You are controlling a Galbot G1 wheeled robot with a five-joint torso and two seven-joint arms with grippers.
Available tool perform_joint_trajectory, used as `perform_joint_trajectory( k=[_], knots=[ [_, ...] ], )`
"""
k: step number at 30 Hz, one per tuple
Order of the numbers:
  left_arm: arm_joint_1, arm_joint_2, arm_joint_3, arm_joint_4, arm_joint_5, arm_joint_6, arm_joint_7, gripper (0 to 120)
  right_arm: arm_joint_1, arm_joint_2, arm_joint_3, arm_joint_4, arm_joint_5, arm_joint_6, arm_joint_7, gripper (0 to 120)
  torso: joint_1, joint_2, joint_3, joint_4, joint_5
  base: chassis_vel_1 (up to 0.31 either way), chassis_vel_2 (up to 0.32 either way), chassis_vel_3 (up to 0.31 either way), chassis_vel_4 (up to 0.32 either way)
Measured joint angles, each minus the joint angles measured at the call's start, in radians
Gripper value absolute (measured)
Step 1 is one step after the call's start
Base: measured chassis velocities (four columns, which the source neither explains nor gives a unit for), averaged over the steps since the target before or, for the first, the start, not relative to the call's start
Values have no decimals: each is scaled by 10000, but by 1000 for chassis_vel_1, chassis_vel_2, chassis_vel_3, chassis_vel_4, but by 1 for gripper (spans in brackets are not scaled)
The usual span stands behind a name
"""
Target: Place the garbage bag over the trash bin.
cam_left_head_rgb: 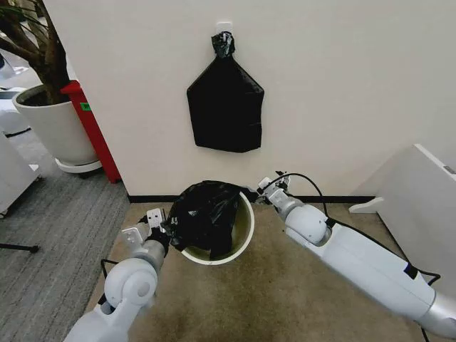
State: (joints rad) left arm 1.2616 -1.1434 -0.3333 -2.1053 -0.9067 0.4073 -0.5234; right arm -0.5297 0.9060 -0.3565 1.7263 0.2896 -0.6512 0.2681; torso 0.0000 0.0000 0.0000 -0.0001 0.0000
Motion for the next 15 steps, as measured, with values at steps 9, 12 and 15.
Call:
perform_joint_trajectory(
  k=[9,12,15],
  knots=[
    [338,-386,339,144,505,-106,22,2,1170,550,27,-303,1579,806,110,100,0,0,0,1,0,0,0,0,0],
    [426,-427,511,230,701,-167,104,2,1782,799,10,-297,3452,322,655,100,0,0,1,3,-1,0,0,0,0],
    [428,-421,574,259,741,-179,125,2,1986,876,9,-281,4212,-2,935,100,0,0,0,3,-2,0,0,0,0]
  ],
)
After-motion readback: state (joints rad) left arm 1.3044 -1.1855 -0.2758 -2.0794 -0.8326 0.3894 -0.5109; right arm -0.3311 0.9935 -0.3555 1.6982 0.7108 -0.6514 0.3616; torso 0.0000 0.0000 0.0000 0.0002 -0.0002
